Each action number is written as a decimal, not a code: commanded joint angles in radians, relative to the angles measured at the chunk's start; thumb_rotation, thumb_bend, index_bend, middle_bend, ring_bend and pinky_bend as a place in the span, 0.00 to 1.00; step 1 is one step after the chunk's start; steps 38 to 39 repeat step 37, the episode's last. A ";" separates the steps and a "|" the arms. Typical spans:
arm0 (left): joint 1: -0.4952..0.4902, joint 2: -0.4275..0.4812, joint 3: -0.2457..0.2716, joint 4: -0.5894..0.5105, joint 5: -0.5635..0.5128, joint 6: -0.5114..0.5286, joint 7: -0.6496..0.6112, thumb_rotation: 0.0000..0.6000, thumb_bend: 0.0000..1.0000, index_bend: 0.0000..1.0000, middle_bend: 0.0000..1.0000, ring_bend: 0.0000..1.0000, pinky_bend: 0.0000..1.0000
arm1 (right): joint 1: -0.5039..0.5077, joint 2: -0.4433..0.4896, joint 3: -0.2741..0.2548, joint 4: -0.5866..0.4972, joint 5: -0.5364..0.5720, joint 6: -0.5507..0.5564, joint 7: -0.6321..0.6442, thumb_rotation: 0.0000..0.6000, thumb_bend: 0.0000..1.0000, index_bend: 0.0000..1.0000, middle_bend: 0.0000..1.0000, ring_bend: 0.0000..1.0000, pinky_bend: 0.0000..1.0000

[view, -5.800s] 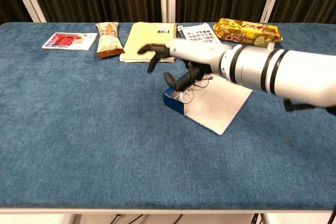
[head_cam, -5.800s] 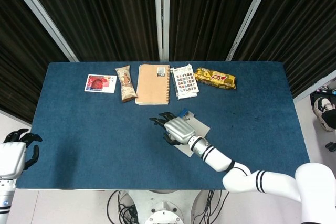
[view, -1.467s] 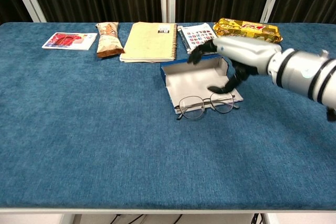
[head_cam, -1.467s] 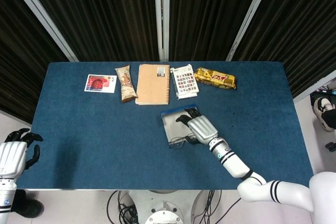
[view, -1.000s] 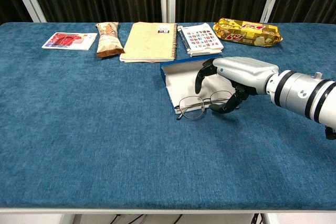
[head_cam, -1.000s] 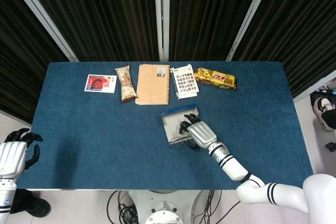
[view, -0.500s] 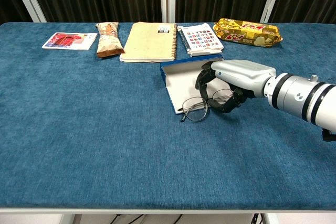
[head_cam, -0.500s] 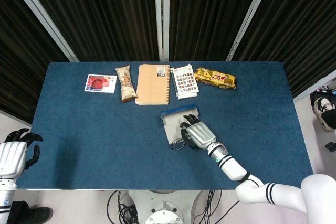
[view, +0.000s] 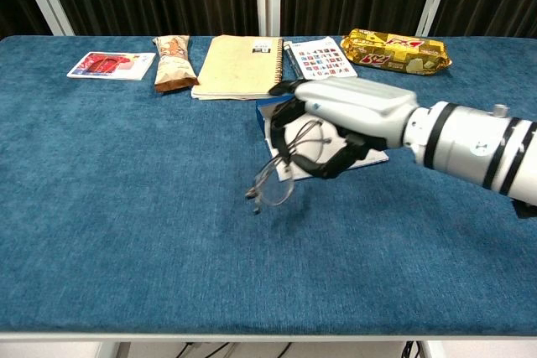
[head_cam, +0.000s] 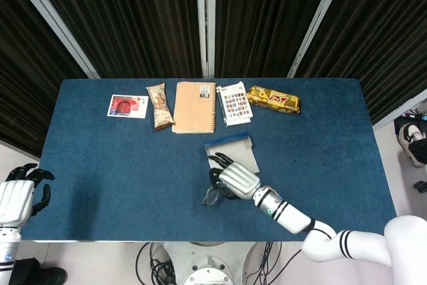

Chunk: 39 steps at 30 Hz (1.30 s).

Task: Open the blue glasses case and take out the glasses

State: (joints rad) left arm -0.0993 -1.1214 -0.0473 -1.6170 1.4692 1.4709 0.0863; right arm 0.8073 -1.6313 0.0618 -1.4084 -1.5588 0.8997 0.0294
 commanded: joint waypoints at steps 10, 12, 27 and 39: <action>0.000 0.000 0.000 0.004 0.001 -0.001 -0.009 1.00 0.57 0.44 0.41 0.20 0.25 | 0.114 -0.126 0.032 0.099 0.014 -0.112 -0.178 1.00 0.44 0.06 0.07 0.00 0.00; 0.000 0.001 0.000 0.004 0.001 -0.001 -0.010 1.00 0.57 0.44 0.41 0.20 0.25 | 0.094 -0.095 0.030 0.064 0.027 -0.089 -0.204 1.00 0.43 0.00 0.04 0.00 0.00; 0.001 -0.002 0.001 0.002 0.004 0.004 0.001 1.00 0.57 0.45 0.41 0.20 0.25 | -0.355 0.386 -0.040 -0.362 0.181 0.421 -0.282 1.00 0.32 0.00 0.07 0.00 0.00; 0.003 -0.003 0.002 0.002 0.005 0.008 0.006 1.00 0.57 0.45 0.41 0.21 0.25 | -0.583 0.481 -0.151 -0.407 0.083 0.639 -0.179 1.00 0.27 0.00 0.04 0.00 0.00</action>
